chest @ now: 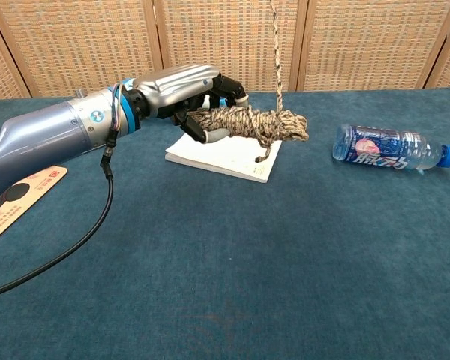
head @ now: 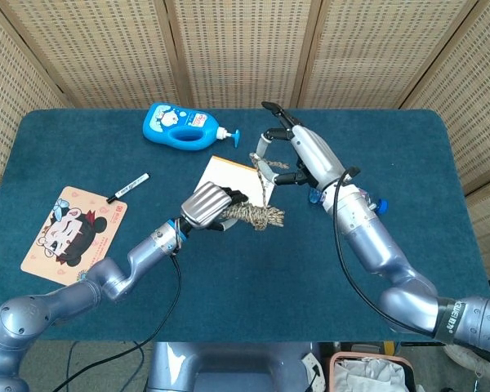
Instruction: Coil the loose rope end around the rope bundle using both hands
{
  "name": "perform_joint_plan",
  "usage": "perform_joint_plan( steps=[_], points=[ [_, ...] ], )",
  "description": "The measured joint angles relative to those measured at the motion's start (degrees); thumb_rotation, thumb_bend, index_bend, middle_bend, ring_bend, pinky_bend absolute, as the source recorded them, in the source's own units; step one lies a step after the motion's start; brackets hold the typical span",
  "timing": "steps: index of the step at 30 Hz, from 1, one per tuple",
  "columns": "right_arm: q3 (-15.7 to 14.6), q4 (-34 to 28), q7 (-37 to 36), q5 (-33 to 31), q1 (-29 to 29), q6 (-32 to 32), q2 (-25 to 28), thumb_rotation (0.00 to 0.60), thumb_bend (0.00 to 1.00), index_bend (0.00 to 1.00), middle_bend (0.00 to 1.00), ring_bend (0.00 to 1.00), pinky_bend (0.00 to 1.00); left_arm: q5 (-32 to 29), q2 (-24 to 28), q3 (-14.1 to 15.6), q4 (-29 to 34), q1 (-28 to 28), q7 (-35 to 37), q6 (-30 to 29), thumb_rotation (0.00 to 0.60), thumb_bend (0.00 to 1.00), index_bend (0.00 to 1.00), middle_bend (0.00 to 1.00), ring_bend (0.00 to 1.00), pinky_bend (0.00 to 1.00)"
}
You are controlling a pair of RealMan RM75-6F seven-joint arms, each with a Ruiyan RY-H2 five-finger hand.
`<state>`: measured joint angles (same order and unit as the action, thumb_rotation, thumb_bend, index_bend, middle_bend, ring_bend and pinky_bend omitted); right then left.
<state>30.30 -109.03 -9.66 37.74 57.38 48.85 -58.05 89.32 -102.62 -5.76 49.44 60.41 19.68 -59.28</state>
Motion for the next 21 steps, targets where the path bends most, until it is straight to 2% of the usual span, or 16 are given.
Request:
perform_joint_plan(
  steps=[7, 14, 21],
  points=[
    [-0.05, -3.07, 1.03, 0.51, -0.19, 0.42, 1.07, 0.6, 0.45, 0.68, 0.02, 0.0, 0.0, -2.31, -0.49, -2.26, -0.31, 0.45, -0.67, 1.25, 0.6, 0.82, 0.71, 0.62, 0.55, 0.7],
    [0.79, -5.74, 1.45, 1.21, 0.14, 0.62, 2.21, 0.6, 0.45, 0.68, 0.02, 0.0, 0.0, -6.24, -1.8, -5.17, -0.78, 1.37, -5.16, 4.41, 0.6, 0.82, 0.71, 0.62, 0.55, 0.7],
    [1.4, -5.57, 1.61, -0.57, 1.65, 0.79, 1.65, 0.6, 0.45, 0.68, 0.02, 0.0, 0.0, -7.0, -2.18, -5.37, 0.76, 1.89, -8.79, 5.9, 0.6, 0.82, 0.71, 0.62, 0.55, 0.7]
  ],
)
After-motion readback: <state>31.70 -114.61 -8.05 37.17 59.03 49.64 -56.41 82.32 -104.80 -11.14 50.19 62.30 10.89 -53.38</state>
